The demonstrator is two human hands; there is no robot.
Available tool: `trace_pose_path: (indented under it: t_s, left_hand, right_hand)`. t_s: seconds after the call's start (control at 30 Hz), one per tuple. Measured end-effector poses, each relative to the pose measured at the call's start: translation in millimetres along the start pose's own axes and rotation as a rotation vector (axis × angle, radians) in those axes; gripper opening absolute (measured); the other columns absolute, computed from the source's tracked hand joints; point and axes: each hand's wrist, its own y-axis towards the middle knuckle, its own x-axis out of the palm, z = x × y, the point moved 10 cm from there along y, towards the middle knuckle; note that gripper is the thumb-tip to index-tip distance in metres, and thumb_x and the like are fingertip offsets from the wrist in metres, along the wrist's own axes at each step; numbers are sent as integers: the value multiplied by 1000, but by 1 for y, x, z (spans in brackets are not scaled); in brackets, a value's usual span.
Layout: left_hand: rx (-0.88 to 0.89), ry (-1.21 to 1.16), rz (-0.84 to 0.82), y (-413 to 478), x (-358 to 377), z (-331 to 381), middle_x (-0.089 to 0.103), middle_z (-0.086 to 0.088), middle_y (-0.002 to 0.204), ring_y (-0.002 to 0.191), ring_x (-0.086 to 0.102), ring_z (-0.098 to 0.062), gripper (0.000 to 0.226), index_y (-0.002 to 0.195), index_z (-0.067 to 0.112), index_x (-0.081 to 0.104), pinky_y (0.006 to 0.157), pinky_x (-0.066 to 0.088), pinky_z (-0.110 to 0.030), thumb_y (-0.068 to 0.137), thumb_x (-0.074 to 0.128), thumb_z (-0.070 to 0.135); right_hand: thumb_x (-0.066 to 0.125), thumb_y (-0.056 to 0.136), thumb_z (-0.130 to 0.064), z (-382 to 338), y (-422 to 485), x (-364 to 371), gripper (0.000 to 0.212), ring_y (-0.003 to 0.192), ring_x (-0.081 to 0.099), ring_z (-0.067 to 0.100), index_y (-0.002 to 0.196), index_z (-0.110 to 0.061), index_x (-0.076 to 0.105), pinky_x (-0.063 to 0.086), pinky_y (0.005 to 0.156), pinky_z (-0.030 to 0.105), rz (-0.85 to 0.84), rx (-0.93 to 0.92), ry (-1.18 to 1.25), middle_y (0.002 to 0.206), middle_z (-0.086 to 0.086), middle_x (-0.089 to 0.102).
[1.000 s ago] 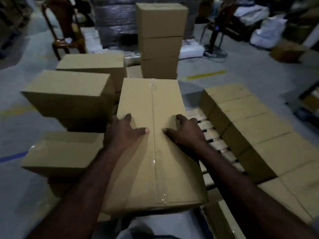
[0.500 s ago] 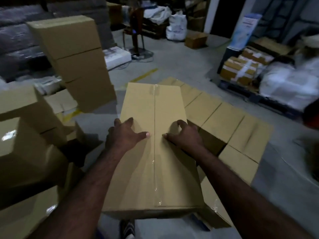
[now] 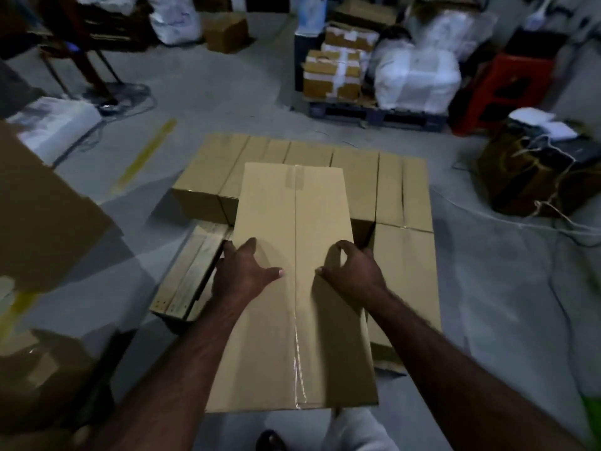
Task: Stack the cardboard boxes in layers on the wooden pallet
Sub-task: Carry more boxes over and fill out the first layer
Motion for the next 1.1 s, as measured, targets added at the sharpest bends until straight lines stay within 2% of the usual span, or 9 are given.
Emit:
trace_pose_path:
  t_s: [0.17, 0.27, 0.33, 0.43, 0.57, 0.73, 0.8, 0.9, 1.1]
  left_hand:
    - [43, 17, -75, 56, 52, 26, 28, -16, 153, 132, 44, -38, 97, 147, 26, 41, 100, 47, -47, 66, 82, 61]
    - [26, 21, -118, 93, 96, 36, 30, -16, 152, 128, 48, -39, 97, 146, 26, 43, 96, 49, -45, 65, 84, 59]
    - [29, 14, -127, 115, 124, 41, 32, -16, 150, 127, 48, -40, 96, 145, 24, 44, 95, 49, -45, 64, 85, 57]
    - [32, -32, -132, 145, 176, 44, 31, -17, 150, 130, 43, -40, 96, 145, 20, 45, 100, 46, -45, 64, 88, 50]
    - [29, -58, -142, 168, 240, 42, 23, -18, 157, 136, 39, -40, 97, 147, 20, 45, 106, 40, -45, 65, 89, 47]
    - [68, -75, -171, 192, 307, 38, 22, -16, 158, 137, 37, -41, 99, 147, 20, 44, 104, 44, -51, 64, 88, 50]
    - [83, -86, -182, 203, 331, 37, 20, -16, 159, 139, 34, -40, 98, 148, 19, 44, 107, 41, -49, 65, 89, 47]
    - [106, -83, -192, 220, 361, 35, 23, -18, 158, 136, 39, -42, 98, 147, 17, 45, 107, 42, -48, 64, 90, 45]
    - [129, -122, -223, 246, 407, 31, 20, -16, 159, 138, 37, -40, 100, 149, 18, 42, 108, 42, -48, 65, 90, 44]
  right_hand:
    - [82, 76, -49, 46, 52, 13, 83, 121, 53, 29, 146, -29, 42, 52, 96, 37, 5, 124, 76, 146, 13, 39]
    - [82, 78, -46, 80, 97, 27, 79, 123, 53, 31, 145, -28, 44, 50, 94, 34, -18, 172, 94, 147, 14, 37]
    - [81, 81, -43, 101, 126, 37, 73, 115, 58, 29, 143, -26, 46, 51, 88, 31, -35, 178, 89, 147, 15, 38]
    - [79, 84, -36, 138, 166, 58, 64, 90, 62, 20, 139, -24, 49, 53, 78, 29, -58, 194, 102, 136, 16, 46]
    - [79, 84, -32, 187, 202, 83, 57, 106, 63, 31, 134, -26, 52, 57, 89, 36, -44, 228, 128, 132, 17, 47]
    - [77, 87, -32, 241, 232, 111, 59, 98, 59, 22, 138, -27, 49, 51, 77, 24, -42, 264, 140, 131, 12, 46]
    - [76, 88, -30, 259, 243, 123, 59, 99, 59, 22, 139, -27, 47, 53, 81, 26, -43, 275, 133, 132, 12, 45]
    - [75, 88, -28, 281, 260, 140, 59, 103, 62, 30, 140, -27, 48, 57, 89, 38, -46, 293, 108, 131, 14, 46]
    - [75, 87, -24, 312, 285, 159, 55, 104, 60, 31, 137, -29, 52, 56, 90, 43, -10, 294, 94, 125, 13, 50]
